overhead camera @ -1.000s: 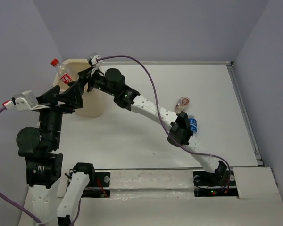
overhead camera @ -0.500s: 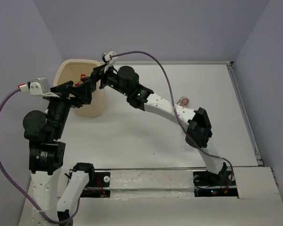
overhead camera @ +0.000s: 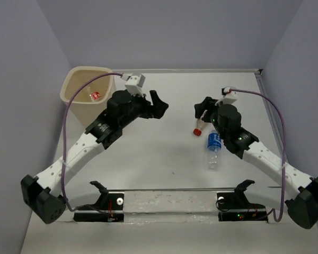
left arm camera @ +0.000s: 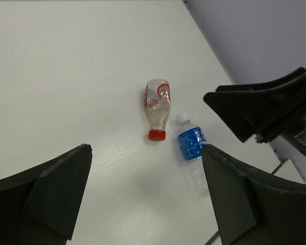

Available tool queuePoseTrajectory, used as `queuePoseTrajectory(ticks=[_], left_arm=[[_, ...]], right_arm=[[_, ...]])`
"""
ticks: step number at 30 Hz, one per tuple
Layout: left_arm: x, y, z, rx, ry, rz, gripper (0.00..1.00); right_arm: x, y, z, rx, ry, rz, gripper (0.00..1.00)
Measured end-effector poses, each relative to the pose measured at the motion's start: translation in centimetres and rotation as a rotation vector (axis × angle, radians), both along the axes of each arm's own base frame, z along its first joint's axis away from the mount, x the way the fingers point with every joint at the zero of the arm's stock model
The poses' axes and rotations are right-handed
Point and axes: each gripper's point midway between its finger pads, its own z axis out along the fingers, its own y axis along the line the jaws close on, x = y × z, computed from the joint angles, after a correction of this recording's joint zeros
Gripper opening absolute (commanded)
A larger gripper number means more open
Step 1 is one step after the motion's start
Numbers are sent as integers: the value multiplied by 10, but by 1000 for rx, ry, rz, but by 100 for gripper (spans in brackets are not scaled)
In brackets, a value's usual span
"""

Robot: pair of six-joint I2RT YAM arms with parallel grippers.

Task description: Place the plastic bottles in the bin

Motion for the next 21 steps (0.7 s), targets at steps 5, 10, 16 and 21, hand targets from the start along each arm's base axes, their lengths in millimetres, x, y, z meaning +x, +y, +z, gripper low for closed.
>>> queuePoseTrajectory(ticks=[5, 10, 16, 21], left_arm=[[16, -84, -77, 164, 142, -96, 99], [42, -151, -126, 267, 190, -146, 99], [83, -221, -169, 318, 208, -197, 99], [107, -258, -216, 356, 256, -243, 99]], right_arm=[[-42, -59, -44, -30, 150, -134, 83], [-69, -90, -88, -44, 282, -224, 85], [-79, -119, -138, -91, 435, -325, 87], [-75, -134, -163, -93, 525, -369, 87]])
